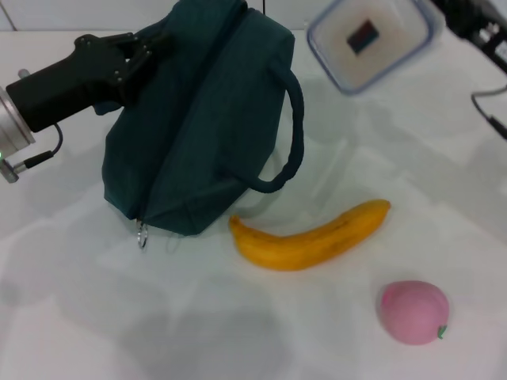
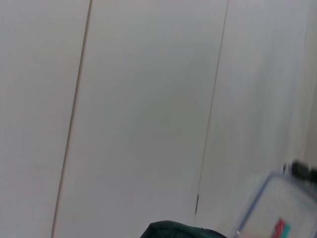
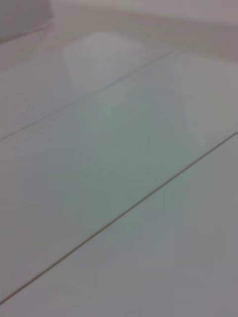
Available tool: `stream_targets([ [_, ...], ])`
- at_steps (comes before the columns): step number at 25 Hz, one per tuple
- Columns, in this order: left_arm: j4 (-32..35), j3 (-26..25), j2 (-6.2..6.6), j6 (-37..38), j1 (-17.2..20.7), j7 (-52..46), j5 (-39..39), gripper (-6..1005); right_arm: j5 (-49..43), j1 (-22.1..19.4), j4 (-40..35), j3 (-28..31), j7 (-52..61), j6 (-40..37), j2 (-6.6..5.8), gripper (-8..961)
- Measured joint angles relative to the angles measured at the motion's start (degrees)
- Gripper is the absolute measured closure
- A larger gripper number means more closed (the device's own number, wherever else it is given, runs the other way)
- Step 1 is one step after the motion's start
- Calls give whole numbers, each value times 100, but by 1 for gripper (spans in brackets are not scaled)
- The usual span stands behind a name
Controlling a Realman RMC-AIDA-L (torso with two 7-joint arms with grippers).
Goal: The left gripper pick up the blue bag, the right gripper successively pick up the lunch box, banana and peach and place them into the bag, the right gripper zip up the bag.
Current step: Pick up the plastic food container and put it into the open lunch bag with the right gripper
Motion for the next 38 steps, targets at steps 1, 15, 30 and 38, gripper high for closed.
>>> stream_targets([
  [1, 15, 0, -2, -13, 1, 21, -3, 964, 0, 95, -1, 84, -22, -115, -1, 854],
  [15, 365, 0, 7, -392, -13, 387, -151, 964, -465, 1274, -48, 188, 4, -180, 85, 851],
  [30, 460, -1, 10, -521, -74, 516, -229, 964, -1161, 848, -328, 188, -207, 851, 222, 848],
  [38, 470, -1, 13, -527, -117, 521, -223, 965, -1563, 898, -615, 212, -190, 1858, 242, 847],
])
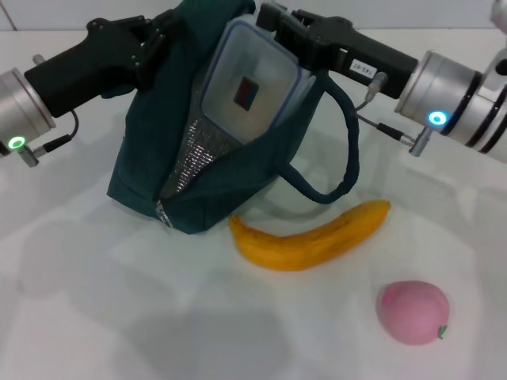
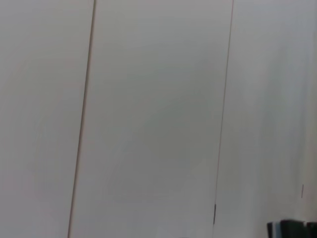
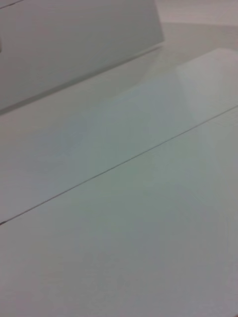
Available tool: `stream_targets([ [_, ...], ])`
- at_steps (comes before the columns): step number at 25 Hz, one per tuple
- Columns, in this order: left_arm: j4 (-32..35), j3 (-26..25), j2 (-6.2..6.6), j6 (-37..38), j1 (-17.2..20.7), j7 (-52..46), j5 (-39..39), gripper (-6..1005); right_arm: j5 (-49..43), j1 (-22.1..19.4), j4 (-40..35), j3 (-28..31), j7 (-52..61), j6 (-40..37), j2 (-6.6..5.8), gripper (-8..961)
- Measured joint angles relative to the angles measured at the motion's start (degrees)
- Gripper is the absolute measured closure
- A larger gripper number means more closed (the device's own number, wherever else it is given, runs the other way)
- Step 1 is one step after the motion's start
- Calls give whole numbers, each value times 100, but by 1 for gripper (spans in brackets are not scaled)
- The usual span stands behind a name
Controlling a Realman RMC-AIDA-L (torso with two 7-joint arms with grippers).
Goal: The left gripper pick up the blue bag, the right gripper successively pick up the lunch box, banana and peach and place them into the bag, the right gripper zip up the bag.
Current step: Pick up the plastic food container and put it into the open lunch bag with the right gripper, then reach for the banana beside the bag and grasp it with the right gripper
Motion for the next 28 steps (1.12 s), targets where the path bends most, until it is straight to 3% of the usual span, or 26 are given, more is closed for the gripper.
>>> stream_targets([
  [13, 115, 0, 15, -198, -5, 6, 42, 965, -430, 9, -118, 40, -44, 496, -28, 844],
  [19, 113, 0, 12, -209, -11, 6, 45, 964, -452, -123, -360, 312, -703, 603, -10, 843],
  [20, 113, 0, 11, -212, -8, 6, 45, 964, -464, -152, -387, 349, -749, 528, -26, 799],
  [24, 109, 1, 12, -287, 0, 9, 46, 964, -560, -393, -339, 634, -838, -519, -228, 623],
  [26, 110, 1, 9, -331, -1, 39, 46, 964, -716, -542, -319, 683, -732, -1180, -501, 484],
  [28, 112, 1, 6, -337, 20, 74, 45, 964, -1044, -614, -324, 703, -478, -1715, -890, 377],
])
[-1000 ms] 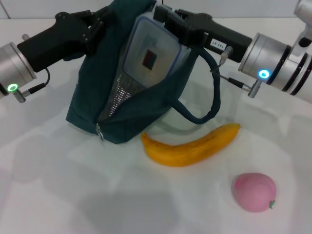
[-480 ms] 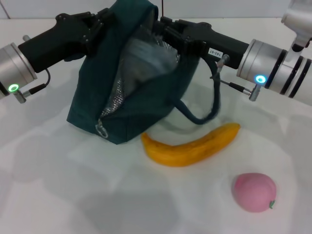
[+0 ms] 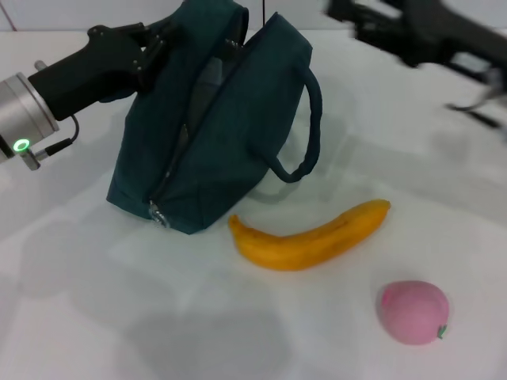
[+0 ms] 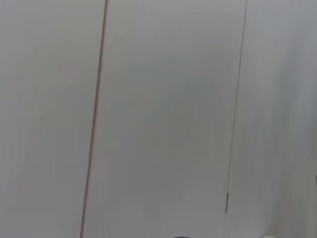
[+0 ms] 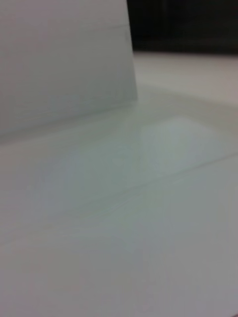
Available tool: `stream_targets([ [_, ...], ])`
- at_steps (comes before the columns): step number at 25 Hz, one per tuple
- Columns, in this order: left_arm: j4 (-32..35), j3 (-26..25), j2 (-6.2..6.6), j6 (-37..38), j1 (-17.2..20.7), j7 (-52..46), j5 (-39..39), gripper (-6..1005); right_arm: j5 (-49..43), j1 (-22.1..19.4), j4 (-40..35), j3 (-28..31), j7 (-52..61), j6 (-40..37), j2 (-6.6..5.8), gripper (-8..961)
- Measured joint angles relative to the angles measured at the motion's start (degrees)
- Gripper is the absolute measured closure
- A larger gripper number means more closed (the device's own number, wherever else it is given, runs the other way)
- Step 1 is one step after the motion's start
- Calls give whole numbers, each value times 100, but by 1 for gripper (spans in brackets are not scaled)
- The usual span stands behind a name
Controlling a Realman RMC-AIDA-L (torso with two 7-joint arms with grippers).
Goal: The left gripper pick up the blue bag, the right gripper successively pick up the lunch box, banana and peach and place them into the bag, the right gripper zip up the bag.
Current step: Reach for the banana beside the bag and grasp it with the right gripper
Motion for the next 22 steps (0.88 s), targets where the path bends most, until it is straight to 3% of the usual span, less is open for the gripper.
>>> stream_targets([
  [3, 2, 0, 0, -2, 21, 23, 2, 964, -903, 6, -22, 3, 485, -496, -650, 264],
  [4, 2, 0, 1, -7, 21, 45, 7, 964, -1189, 25, -16, 3, 594, -567, -810, 226],
  [6, 2, 0, -2, -10, 24, 111, 8, 964, -1734, 101, 57, 4, 788, -609, -1062, 184],
  [8, 6, 0, -12, -11, 30, 185, 4, 964, -2144, 215, 170, 4, 893, -600, -1169, 177],
  [12, 11, 0, -9, -47, 34, 201, 4, 964, -2867, 578, 406, 6, 970, -506, -1168, 163],
  [22, 11, 0, -17, -86, 90, 239, 6, 965, -4284, 1456, 502, 3, 1217, 178, -860, 153],
])
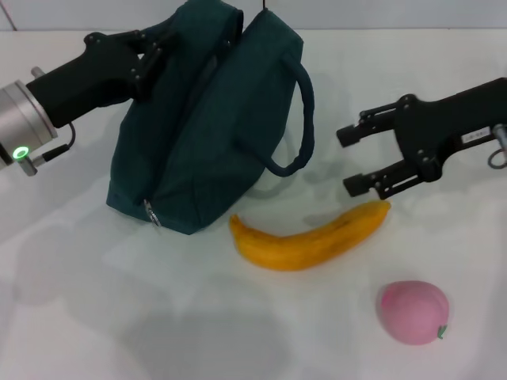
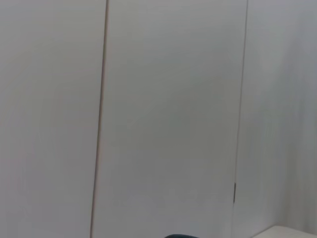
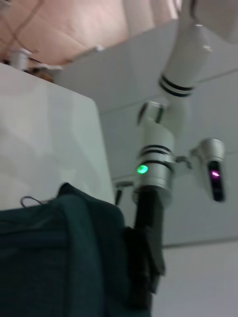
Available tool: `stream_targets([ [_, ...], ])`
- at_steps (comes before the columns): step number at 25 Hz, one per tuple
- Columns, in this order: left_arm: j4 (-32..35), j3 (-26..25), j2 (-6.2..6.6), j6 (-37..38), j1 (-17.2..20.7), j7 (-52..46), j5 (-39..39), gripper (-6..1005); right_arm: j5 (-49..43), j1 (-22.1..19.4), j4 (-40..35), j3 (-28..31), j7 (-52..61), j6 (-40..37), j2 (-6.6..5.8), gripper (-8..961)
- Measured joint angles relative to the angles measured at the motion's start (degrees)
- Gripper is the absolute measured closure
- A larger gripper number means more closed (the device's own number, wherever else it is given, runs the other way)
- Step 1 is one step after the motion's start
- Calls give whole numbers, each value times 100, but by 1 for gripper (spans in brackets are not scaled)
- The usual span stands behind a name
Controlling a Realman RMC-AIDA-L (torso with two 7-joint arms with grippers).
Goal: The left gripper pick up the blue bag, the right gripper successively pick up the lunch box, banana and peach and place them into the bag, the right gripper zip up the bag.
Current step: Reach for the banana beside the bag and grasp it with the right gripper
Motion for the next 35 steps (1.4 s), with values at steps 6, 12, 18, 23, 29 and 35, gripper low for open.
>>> stream_targets([
  [6, -1, 0, 1, -2, 46, 6, 3, 964, -803, 484, -34, 2, 305, 160, 192, 155],
  [12, 0, 0, 3, -29, 58, 10, -20, 964, -1609, 907, -41, 3, 685, 506, 458, 162],
  [18, 85, 0, 12, -244, 44, 10, -34, 965, -2016, 1162, -43, -7, 784, 760, 647, 182],
  [23, 141, 0, 21, -425, 20, 13, -39, 965, -2348, 1272, -43, 1, 898, 1167, 839, 198],
  [29, 146, 0, 21, -449, -14, 77, -47, 965, -2565, 1426, -56, -15, 1017, 1341, 1042, 217],
  [35, 149, 0, 26, -449, -31, 79, -50, 965, -2863, 1489, -59, -9, 1063, 1301, 1169, 237],
])
